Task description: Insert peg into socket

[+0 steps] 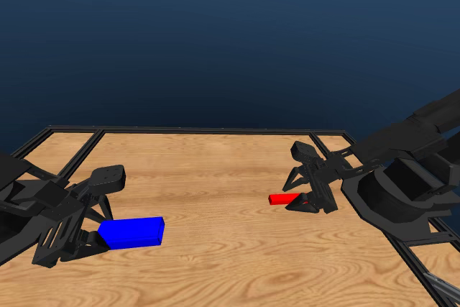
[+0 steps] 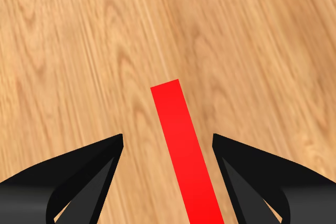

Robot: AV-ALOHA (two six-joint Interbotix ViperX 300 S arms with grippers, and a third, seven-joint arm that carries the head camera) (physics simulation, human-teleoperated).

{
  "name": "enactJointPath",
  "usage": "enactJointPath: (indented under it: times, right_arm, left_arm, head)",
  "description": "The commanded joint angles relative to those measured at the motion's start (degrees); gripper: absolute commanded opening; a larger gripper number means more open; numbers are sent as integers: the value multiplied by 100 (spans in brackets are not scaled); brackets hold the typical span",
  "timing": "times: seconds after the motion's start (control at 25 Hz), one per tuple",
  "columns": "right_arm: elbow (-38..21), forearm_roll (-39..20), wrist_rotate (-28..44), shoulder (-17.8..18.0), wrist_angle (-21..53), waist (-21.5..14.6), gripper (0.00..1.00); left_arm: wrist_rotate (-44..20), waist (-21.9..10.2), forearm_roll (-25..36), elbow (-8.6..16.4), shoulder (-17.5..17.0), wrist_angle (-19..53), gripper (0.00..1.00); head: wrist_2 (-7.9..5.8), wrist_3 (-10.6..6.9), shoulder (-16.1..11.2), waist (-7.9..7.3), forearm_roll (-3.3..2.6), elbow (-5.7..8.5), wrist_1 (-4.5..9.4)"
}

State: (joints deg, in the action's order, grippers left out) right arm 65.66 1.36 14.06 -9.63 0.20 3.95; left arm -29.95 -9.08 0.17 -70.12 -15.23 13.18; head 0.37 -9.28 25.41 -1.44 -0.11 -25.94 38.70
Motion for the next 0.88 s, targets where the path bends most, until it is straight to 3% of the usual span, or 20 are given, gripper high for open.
enactJointPath:
  times: [0.04, 0.24, 0.32, 0.36, 0.44, 0.48, 0.56, 0.72, 0.76, 0.8, 0.88]
  right_arm:
    - [-5, -191, 211, -239, 466, 126, 100]
    - [102, -372, 513, -123, 673, 188, 100]
    - [104, -465, 644, 159, 885, 184, 99]
    - [137, -539, 704, 318, 996, 132, 0]
    - [170, -611, 685, 440, 1138, 188, 0]
    - [127, -671, 675, 586, 1282, 163, 0]
    - [65, -854, 831, 780, 1609, 80, 0]
    - [-141, -1302, 1352, 615, 2000, -134, 0]
    - [-258, -1363, 1415, 518, 1986, -147, 0]
    - [-334, -1490, 1521, 494, 2142, -237, 0]
    - [-648, -1712, 1817, 411, 2626, -418, 0]
  left_arm:
    - [174, -296, -98, 218, 547, -1571, 0]
    - [147, -300, -104, 74, 592, -1892, 0]
    - [198, -275, -153, 126, 581, -1677, 0]
    - [235, -263, -173, 190, 578, -1671, 0]
    - [246, -255, -178, 102, 596, -1658, 0]
    - [253, -241, -180, 228, 549, -1664, 0]
    - [155, -198, -107, 79, 547, -1885, 0]
    - [159, -201, -10, 211, 553, -1418, 0]
    - [249, -165, -60, 352, 470, -1489, 0]
    - [159, -164, 28, 283, 497, -1334, 0]
    - [133, -161, 107, 477, 438, -1133, 0]
  head:
    - [-57, -77, -14, 24, -12, 125, -116]
    - [-75, -84, -103, 22, -16, 167, -122]
    - [-75, -79, -145, 19, -16, 186, -115]
    - [-76, -77, -165, 17, -16, 195, -109]
    - [-77, -72, -192, 14, -15, 207, -102]
    - [-75, -71, -202, 13, -14, 211, -95]
    - [-73, -68, -211, 13, -14, 216, -86]
    - [-54, -25, -169, 8, -7, 204, -65]
    - [-48, -14, -145, 6, -4, 196, -67]
    - [-45, -4, -114, 3, -2, 187, -62]
    - [-39, 26, -50, -12, 4, 166, -57]
